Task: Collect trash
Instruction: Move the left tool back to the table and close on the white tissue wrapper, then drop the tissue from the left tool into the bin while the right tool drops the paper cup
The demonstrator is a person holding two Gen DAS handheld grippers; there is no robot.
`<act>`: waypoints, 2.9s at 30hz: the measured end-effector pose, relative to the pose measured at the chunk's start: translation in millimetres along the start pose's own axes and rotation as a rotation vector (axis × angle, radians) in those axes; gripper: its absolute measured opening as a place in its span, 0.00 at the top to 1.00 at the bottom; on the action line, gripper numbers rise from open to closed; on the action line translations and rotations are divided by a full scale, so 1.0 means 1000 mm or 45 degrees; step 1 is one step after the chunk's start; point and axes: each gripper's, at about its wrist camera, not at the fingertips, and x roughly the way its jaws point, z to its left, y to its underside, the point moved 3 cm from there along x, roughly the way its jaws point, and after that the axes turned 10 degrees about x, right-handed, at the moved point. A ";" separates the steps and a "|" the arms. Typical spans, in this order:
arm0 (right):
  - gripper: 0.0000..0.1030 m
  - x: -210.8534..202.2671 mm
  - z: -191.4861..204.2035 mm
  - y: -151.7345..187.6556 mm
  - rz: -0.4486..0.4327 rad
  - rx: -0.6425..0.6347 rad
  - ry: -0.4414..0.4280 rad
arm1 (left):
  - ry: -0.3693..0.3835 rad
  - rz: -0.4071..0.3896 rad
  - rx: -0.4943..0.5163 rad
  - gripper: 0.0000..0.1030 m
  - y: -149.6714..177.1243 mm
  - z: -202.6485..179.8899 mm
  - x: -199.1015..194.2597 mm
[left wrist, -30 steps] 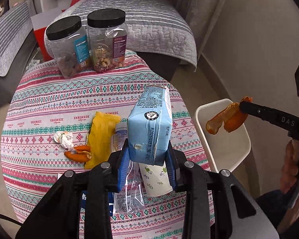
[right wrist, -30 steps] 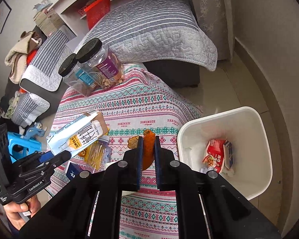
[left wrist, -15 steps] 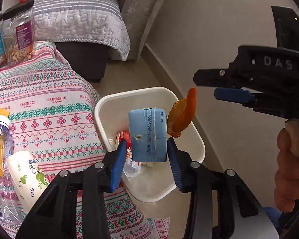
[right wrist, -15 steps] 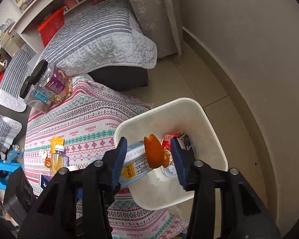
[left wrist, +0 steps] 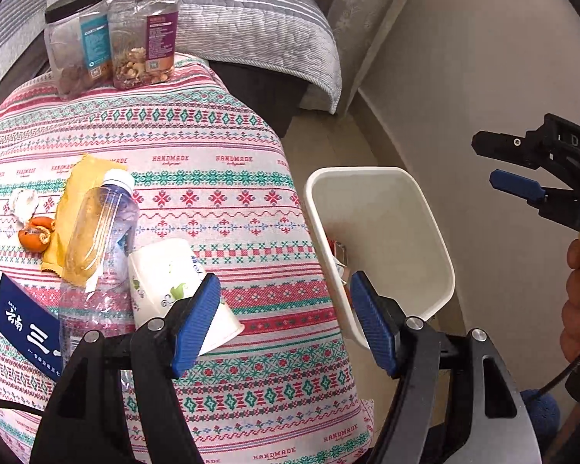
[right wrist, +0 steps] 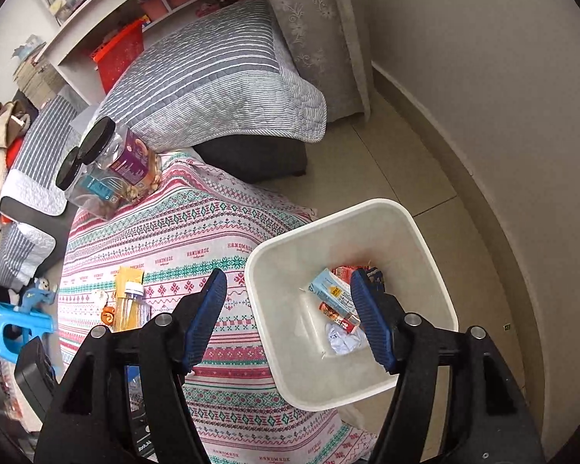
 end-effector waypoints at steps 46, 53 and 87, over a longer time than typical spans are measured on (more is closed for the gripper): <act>0.28 0.109 0.173 0.116 0.348 -0.627 0.107 | -0.326 0.163 -0.413 0.35 -0.005 0.261 -0.003; 0.28 0.119 0.174 0.119 0.379 -0.642 0.113 | -0.322 0.209 -0.387 0.46 -0.015 0.265 0.021; 0.49 0.128 0.176 0.128 0.397 -0.670 0.107 | -0.299 0.136 -0.322 0.73 -0.029 0.252 -0.011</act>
